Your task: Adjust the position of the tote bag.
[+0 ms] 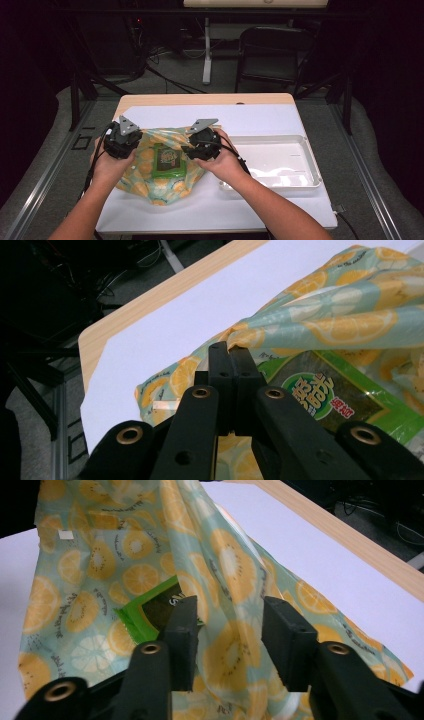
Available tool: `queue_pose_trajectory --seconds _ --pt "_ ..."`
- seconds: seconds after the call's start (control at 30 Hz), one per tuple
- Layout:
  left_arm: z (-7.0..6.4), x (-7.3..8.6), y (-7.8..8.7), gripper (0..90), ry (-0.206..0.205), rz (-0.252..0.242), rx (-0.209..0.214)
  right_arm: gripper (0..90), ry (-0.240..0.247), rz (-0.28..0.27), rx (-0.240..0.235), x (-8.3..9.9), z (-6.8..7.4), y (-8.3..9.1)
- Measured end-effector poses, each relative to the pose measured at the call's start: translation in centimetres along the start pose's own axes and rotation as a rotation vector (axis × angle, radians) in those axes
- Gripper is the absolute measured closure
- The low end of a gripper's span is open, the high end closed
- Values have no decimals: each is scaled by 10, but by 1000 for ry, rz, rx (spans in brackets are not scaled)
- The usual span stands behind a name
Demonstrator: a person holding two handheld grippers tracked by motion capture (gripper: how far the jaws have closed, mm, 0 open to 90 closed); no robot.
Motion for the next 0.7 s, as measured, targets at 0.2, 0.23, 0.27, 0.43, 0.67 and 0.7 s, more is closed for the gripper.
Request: queue_pose_trajectory --seconds 0.2,0.23,0.27,0.43,0.67,0.7 --pt "3 -6 -4 900 -2 0 -10 520 24 6 -2 -8 5 -8" --pt "3 -6 -5 900 8 -6 -12 515 31 9 2 -10 5 -11" --pt "3 -7 -6 900 8 -5 -10 514 29 11 3 -10 6 -13" --pt "4 -9 -10 900 11 -7 -14 515 35 20 24 -13 8 -25" --pt "6 -13 -15 900 18 -10 -24 602 62 37 52 -16 9 -34" --pt "6 -14 -16 900 23 -13 -26 625 61 36 55 -16 9 -35"
Point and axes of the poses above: each handheld gripper's, and its own axes: y roughly backward along the jaws, x roughly out of its underside, z roughly to its left, the point moved 1 cm from there along -y, roughly forward along the jaws, and after that the axes turned 1 degree about -y, right-handed, at the moved point
